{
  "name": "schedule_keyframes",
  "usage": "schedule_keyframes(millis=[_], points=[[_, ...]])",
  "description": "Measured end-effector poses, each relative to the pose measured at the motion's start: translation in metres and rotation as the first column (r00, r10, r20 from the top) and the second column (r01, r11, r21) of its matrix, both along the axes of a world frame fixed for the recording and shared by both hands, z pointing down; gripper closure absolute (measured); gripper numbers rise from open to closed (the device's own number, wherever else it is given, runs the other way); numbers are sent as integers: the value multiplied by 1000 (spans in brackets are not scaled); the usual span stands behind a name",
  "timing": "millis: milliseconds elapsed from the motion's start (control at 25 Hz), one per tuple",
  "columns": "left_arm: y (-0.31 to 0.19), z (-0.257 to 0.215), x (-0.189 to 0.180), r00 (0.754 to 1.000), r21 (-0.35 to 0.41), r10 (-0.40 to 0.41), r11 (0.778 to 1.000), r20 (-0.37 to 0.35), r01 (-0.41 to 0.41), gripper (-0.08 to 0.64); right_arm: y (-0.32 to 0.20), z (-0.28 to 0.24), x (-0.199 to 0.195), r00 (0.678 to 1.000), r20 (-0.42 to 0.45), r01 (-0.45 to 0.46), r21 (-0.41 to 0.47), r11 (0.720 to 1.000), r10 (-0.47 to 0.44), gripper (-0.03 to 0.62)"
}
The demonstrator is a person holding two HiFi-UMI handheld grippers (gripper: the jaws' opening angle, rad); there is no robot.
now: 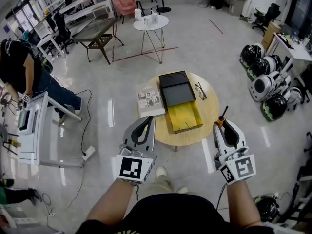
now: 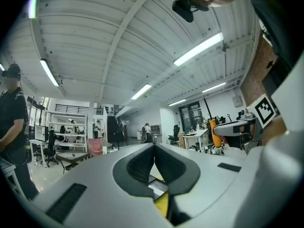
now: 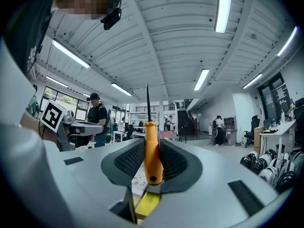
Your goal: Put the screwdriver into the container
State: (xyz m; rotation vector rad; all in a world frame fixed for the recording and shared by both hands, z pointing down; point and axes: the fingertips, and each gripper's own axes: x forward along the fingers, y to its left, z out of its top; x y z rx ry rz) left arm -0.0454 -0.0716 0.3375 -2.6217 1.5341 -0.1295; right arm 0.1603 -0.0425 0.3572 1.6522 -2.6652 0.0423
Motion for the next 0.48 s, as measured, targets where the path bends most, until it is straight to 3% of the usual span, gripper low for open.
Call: schedule_keyframes(millis=[480], points=[[-43, -1, -24, 1000, 12, 10, 1000, 14, -10, 543, -43, -3, -24, 1000, 3, -10, 14, 1000, 10, 477]])
